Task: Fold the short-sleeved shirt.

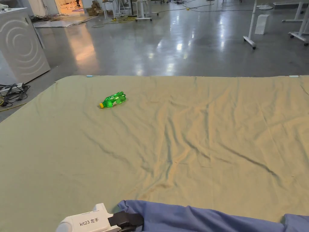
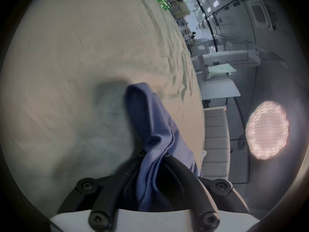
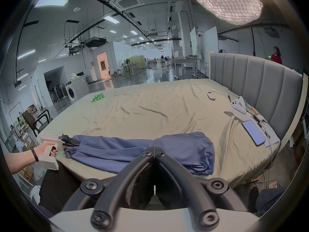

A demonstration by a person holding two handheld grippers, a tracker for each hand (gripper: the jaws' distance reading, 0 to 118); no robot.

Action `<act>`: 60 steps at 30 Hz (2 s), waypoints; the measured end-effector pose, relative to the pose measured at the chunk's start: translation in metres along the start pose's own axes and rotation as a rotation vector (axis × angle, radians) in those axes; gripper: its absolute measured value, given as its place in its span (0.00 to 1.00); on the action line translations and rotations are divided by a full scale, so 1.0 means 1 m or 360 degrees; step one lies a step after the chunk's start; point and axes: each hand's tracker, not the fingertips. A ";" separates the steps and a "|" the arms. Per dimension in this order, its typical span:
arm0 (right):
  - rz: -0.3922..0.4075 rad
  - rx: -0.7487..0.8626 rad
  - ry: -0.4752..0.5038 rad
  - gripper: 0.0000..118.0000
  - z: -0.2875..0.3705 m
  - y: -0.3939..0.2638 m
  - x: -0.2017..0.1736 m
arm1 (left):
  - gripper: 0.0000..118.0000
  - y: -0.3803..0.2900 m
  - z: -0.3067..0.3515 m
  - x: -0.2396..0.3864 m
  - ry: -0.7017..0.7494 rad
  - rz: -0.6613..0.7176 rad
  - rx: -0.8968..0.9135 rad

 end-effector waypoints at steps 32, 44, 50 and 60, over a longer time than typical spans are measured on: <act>-0.0326 -0.0159 -0.0236 0.00 0.041 -0.064 0.068 | 0.83 -0.136 -0.164 0.205 0.0030 -0.1039 -0.0420; -0.0379 -0.0081 -0.0156 0.00 0.037 -0.050 0.056 | 0.08 -0.131 -0.153 0.147 -0.0104 -0.0466 -0.0354; -0.0282 -0.0126 -0.0204 0.00 0.042 -0.048 0.052 | 0.05 -0.171 -0.209 0.126 0.0025 -0.0619 -0.0631; -0.0355 -0.0130 -0.0160 0.00 0.033 -0.049 0.055 | 0.95 -0.113 -0.095 0.132 -0.0220 -0.0820 -0.0296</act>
